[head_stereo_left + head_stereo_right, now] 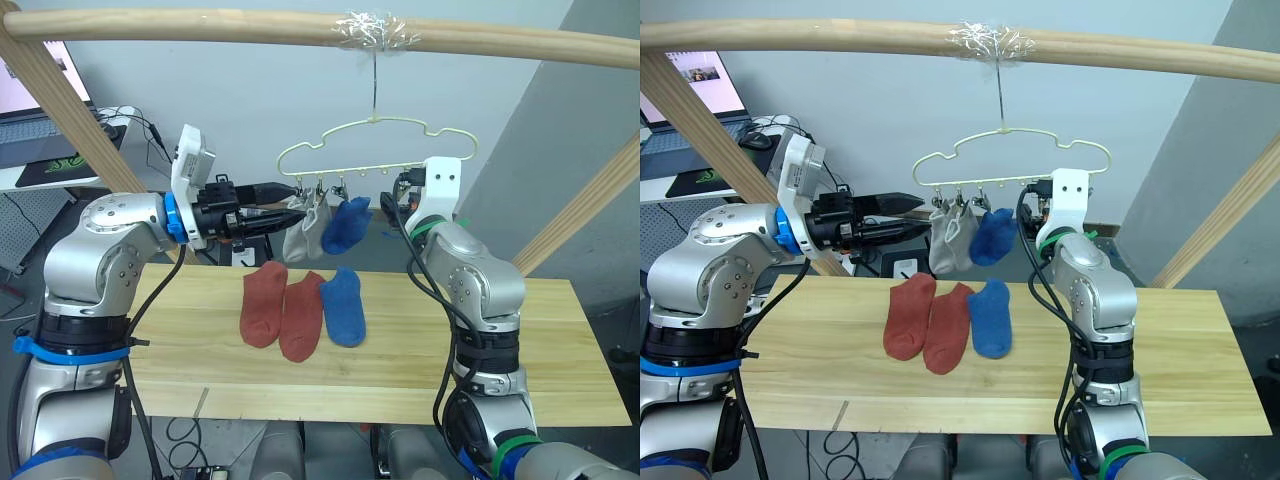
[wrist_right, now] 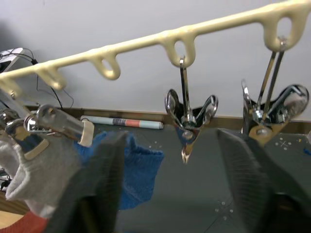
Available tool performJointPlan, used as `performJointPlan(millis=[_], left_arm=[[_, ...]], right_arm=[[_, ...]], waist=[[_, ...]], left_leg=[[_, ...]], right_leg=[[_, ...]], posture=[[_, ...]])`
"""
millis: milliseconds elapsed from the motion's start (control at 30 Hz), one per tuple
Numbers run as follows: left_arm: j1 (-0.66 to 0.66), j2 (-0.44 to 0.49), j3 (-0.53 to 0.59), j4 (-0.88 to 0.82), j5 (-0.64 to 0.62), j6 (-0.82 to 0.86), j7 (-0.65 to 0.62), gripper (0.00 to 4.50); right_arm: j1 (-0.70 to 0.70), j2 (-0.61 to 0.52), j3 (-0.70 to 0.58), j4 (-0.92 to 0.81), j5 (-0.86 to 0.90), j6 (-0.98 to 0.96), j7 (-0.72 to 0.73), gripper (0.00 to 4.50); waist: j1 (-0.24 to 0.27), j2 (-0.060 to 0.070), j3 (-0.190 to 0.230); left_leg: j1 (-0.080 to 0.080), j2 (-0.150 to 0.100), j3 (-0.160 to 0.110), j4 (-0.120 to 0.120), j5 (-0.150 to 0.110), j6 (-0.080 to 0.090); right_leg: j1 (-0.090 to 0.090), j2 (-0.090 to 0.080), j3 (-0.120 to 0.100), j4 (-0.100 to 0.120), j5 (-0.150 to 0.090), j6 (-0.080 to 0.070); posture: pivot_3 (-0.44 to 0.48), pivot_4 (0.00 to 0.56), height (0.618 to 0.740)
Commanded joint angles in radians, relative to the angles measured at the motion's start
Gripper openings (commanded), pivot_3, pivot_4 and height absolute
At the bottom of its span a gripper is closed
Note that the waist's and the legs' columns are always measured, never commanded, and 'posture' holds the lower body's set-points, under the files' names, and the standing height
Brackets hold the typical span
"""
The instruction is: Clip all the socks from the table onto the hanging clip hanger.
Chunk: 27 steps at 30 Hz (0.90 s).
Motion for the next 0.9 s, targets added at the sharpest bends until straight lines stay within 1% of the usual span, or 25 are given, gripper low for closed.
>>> performJointPlan(millis=[33, 400, 833, 900], left_arm=[[-0.003, 0.004, 0.025, -0.039, -0.012, 0.002, 0.013, 2.3], [0.011, -0.003, 0.027, -0.063, -0.019, 0.013, 0.038, 2.3], [0.026, -0.005, 0.027, -0.082, -0.024, 0.018, 0.063, 2.3], [0.025, -0.006, 0.026, -0.081, -0.024, 0.018, 0.066, 2.3]], right_arm=[[-0.041, -0.004, -0.012, 0.004, 0.01, -0.037, 0.005, 3.01], [-0.142, -0.03, -0.021, 0.137, 0.014, -0.101, 0.024, 3.01], [-0.174, -0.027, -0.025, 0.178, 0.012, -0.1, 0.023, 3.01], [-0.175, -0.031, -0.023, 0.183, 0.005, -0.1, 0.019, 2.6]], waist=[[0.0, 0.0, 0.0], [0.003, 0.0, 0.0], [0.015, 0.0, 0.0], [0.017, 0.0, 0.0]], left_leg=[[0.0, 0.0, 0.0, 0.0, 0.0, 0.0], [0.0, 0.0, 0.0, 0.0, 0.0, 0.0], [0.0, 0.0, 0.0, -0.001, 0.0, 0.0], [0.0, 0.0, 0.0, -0.001, 0.0, 0.0]], right_leg=[[0.0, 0.0, 0.0, 0.0, 0.0, 0.0], [-0.001, 0.0, 0.0, 0.0, 0.0, 0.0], [-0.001, 0.0, 0.0, 0.0, 0.0, 0.0], [-0.001, 0.0, 0.0, 0.0, 0.0, 0.0]], posture=[[0.161, 0.139, 0.74], [0.174, 0.151, 0.74], [0.18, 0.16, 0.74], [0.18, 0.16, 0.74]])
